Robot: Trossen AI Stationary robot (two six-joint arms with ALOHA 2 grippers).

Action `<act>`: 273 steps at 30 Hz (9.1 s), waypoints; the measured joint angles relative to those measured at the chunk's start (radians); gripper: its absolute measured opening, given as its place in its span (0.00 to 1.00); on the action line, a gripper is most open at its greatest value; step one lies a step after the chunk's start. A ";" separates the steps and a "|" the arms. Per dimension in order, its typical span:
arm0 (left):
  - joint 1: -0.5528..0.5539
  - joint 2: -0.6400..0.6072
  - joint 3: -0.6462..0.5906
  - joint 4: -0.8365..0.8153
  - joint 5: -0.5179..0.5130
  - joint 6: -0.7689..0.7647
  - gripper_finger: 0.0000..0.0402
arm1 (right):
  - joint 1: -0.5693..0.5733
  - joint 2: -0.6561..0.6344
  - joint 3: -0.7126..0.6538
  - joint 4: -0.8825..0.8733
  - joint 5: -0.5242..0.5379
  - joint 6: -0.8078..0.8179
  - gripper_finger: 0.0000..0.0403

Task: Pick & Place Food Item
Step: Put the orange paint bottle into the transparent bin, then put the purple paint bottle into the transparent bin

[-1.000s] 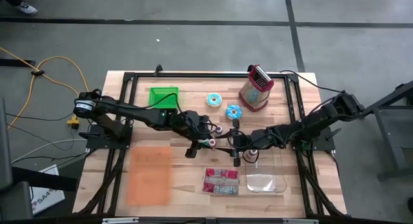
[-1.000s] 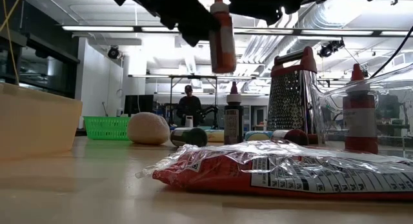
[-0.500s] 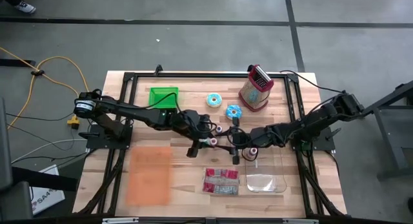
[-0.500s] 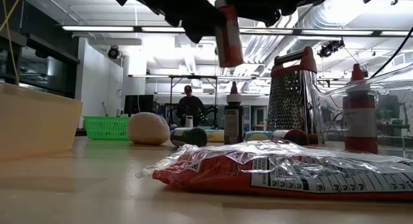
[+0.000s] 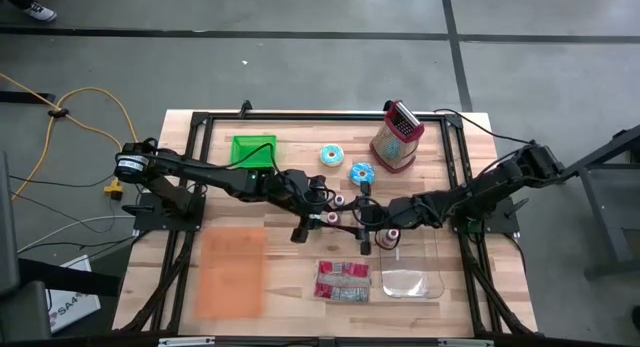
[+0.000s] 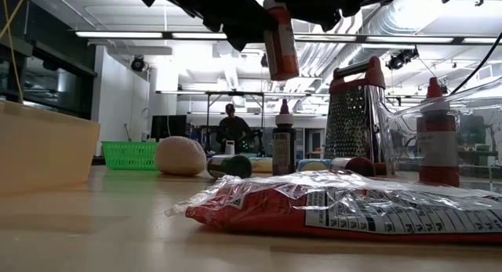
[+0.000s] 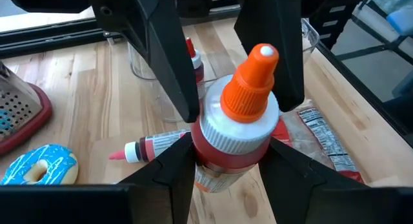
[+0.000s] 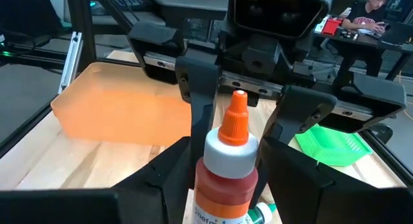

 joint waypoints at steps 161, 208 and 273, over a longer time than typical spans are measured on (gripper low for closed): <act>0.003 -0.001 -0.001 -0.062 -0.010 -0.150 0.54 | 0.668 -0.317 0.000 -0.894 0.657 0.921 0.27; 0.003 -0.001 -0.001 -0.061 -0.030 -0.226 0.54 | 0.789 0.187 -0.003 -0.930 0.872 1.505 0.27; 0.003 -0.001 -0.001 -0.062 -0.029 -0.240 0.54 | 0.732 0.040 -0.004 -1.003 1.025 1.334 0.34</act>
